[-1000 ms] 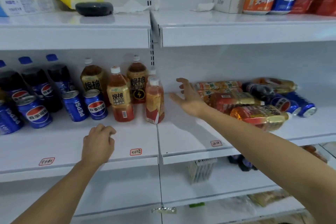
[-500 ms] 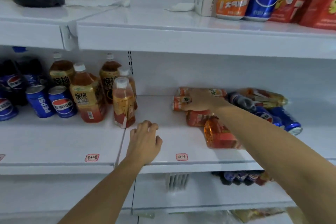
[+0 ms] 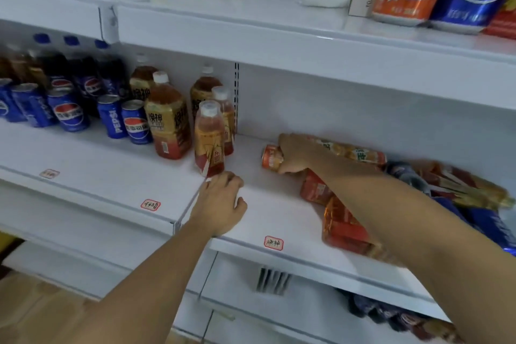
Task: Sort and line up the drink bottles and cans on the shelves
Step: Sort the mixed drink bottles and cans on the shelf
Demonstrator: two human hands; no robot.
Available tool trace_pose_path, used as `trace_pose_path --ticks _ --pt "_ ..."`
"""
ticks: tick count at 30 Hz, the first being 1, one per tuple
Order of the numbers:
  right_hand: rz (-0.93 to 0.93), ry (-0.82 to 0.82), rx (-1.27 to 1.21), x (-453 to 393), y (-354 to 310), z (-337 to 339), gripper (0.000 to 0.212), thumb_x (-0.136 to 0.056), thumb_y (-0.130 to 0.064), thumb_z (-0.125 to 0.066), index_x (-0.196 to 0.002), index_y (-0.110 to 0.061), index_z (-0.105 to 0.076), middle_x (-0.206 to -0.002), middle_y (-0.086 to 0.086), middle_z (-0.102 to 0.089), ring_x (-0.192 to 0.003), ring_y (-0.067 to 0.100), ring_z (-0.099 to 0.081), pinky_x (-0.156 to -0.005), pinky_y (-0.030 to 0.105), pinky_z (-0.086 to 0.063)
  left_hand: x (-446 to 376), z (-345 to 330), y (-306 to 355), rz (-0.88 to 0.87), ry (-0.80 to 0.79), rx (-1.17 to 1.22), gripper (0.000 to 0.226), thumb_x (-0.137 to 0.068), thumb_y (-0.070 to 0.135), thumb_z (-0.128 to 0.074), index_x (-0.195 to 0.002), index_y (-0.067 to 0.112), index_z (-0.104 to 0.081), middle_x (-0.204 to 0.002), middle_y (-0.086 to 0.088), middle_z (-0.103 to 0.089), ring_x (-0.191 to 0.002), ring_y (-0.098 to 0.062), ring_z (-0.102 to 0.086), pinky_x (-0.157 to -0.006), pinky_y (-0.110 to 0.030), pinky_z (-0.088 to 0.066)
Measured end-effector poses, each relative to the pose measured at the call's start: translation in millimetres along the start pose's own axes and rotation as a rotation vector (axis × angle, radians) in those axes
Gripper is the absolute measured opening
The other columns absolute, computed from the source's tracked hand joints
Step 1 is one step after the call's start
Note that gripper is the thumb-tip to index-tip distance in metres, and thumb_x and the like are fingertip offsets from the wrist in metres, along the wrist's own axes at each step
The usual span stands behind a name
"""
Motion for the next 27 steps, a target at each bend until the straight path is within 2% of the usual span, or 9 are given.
trace_pose_path --ticks 3,5,10,15,17,19,22,24,27 --pt "0.097 -0.005 -0.120 -6 -7 11 0.081 -0.077 -0.049 -0.080 -0.138 -0.017 -0.038 -0.114 0.007 -0.057 -0.099 0.027 -0.060 -0.075 0.036 -0.049 -2 0 1 0.021 -0.004 0.013 0.045 -0.083 0.040 -0.046 -0.123 0.023 -0.060 -0.126 0.003 -0.056 -0.113 -0.021 -0.052 -0.099 -0.041 -0.042" --pt "0.146 0.041 -0.150 -13 -12 22 0.078 -0.072 -0.051 -0.082 -0.131 -0.022 -0.041 -0.108 0.004 -0.057 -0.094 0.026 -0.060 -0.077 0.039 -0.053 -3 0 1 0.032 -0.016 0.005 0.045 -0.083 0.040 -0.047 -0.124 0.024 -0.059 -0.127 0.004 -0.054 -0.115 -0.021 -0.050 -0.101 -0.041 -0.040" --pt "0.250 0.080 -0.234 -30 -35 38 0.060 -0.074 -0.035 -0.086 -0.123 -0.020 -0.055 -0.115 0.007 -0.061 -0.101 0.028 -0.060 -0.077 0.036 -0.053 -3 -2 0 0.036 -0.030 0.011 0.044 -0.083 0.040 -0.047 -0.123 0.025 -0.057 -0.126 0.004 -0.052 -0.115 -0.020 -0.048 -0.102 -0.041 -0.039" --pt "0.329 0.087 -0.424 -29 -34 41 0.089 -0.072 -0.030 -0.092 -0.146 -0.023 -0.043 -0.134 0.007 -0.057 -0.115 0.023 -0.056 -0.091 0.035 -0.048 -4 -3 -3 0.038 -0.017 0.020 0.043 -0.083 0.041 -0.048 -0.122 0.026 -0.057 -0.126 0.005 -0.052 -0.115 -0.019 -0.048 -0.101 -0.042 -0.040" --pt "0.261 0.028 -0.481 -28 -7 38 0.096 -0.072 -0.026 -0.092 -0.150 -0.025 -0.037 -0.140 0.006 -0.053 -0.119 0.022 -0.054 -0.096 0.037 -0.046 -5 -4 -3 0.037 -0.016 0.020 0.043 -0.083 0.041 -0.048 -0.123 0.026 -0.057 -0.126 0.006 -0.052 -0.115 -0.019 -0.048 -0.102 -0.042 -0.041" --pt "0.069 0.019 -0.361 -30 37 31 0.096 -0.072 -0.026 -0.093 -0.150 -0.021 -0.038 -0.144 0.009 -0.052 -0.124 0.028 -0.054 -0.100 0.039 -0.047 -4 -5 -3 0.032 -0.009 0.018 0.043 -0.083 0.040 -0.049 -0.123 0.026 -0.057 -0.126 0.006 -0.052 -0.115 -0.018 -0.048 -0.102 -0.042 -0.041" --pt "-0.205 -0.030 -0.081 -21 80 19 0.086 -0.069 -0.027 -0.093 -0.139 -0.011 -0.045 -0.130 0.013 -0.059 -0.107 0.030 -0.059 -0.087 0.038 -0.053 -4 -5 -2 0.029 0.006 0.015 0.042 -0.084 0.039 -0.050 -0.123 0.026 -0.058 -0.125 0.006 -0.052 -0.114 -0.018 -0.048 -0.102 -0.042 -0.041" --pt "-0.198 -0.063 -0.025 -20 77 14 0.075 -0.075 -0.026 -0.089 -0.134 -0.009 -0.047 -0.125 0.014 -0.061 -0.104 0.030 -0.061 -0.078 0.035 -0.051 -4 -5 -1 0.027 0.009 0.010 0.042 -0.084 0.038 -0.049 -0.123 0.026 -0.058 -0.125 0.006 -0.052 -0.114 -0.018 -0.048 -0.101 -0.041 -0.041" --pt "-0.148 -0.039 0.001 -24 69 9 0.066 -0.077 -0.018 -0.085 -0.134 -0.007 -0.053 -0.124 0.014 -0.064 -0.105 0.031 -0.064 -0.082 0.036 -0.054 -3 -5 -2 0.026 0.009 -0.002 0.041 -0.084 0.038 -0.050 -0.123 0.026 -0.057 -0.125 0.006 -0.052 -0.113 -0.017 -0.048 -0.101 -0.040 -0.041"
Point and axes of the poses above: each hand's wrist, its own x-axis away from the middle knuckle, its own z-axis out of the back of the hand, y = z × x, the point moved 3 cm from there along -x, towards the middle knuckle
